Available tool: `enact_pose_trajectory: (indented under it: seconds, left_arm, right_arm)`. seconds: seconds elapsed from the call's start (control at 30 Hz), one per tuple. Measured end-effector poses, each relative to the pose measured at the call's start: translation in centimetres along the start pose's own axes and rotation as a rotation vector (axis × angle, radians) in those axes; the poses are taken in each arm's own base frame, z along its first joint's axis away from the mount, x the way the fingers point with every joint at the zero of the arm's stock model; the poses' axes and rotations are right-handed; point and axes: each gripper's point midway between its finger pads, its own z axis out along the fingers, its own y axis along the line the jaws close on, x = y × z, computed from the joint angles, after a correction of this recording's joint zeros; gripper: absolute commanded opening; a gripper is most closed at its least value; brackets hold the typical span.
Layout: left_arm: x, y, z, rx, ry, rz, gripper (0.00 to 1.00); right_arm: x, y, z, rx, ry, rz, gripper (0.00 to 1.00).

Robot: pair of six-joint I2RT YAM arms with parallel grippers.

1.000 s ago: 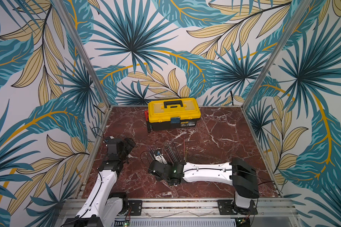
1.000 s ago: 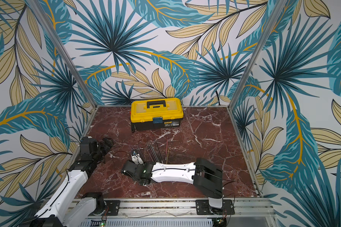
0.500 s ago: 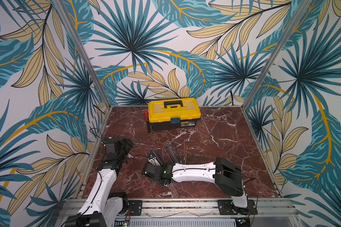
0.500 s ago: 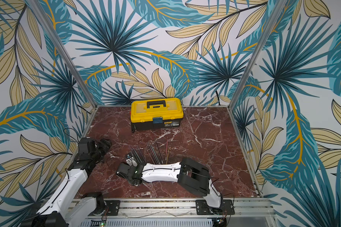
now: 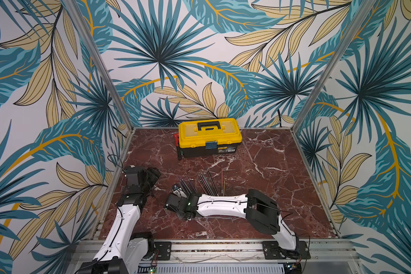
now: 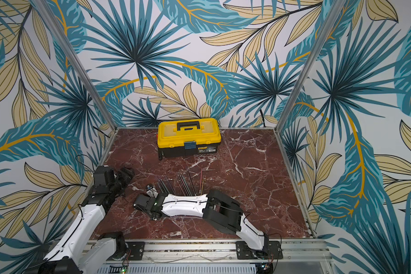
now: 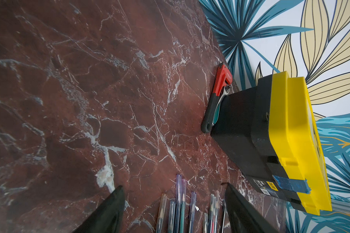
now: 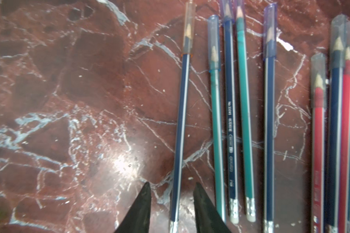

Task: Remove the protective cover of the pencils
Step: Pick up the pencil from the center of the board.

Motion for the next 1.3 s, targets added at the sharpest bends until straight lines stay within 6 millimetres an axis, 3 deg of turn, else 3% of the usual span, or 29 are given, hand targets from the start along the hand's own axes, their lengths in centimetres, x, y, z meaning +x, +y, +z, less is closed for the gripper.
enact_pose_trajectory:
  seconds: [0.23, 0.4, 1.3]
  left_arm:
    - [-0.3, -0.4, -0.4, 0.017, -0.013, 0.002, 0.78]
    - [-0.3, -0.5, -0.5, 0.021, -0.016, 0.003, 0.78]
    - [-0.2, -0.5, -0.5, 0.021, -0.013, 0.002, 0.76]
  right_arm:
    - [-0.8, 0.0, 1.1, -0.001, 0.011, 0.002, 0.31]
    - [0.1, 0.2, 2.3, 0.008, 0.043, -0.012, 0.29]
    - [1.2, 0.6, 1.9, -0.005, 0.145, -0.003, 0.15]
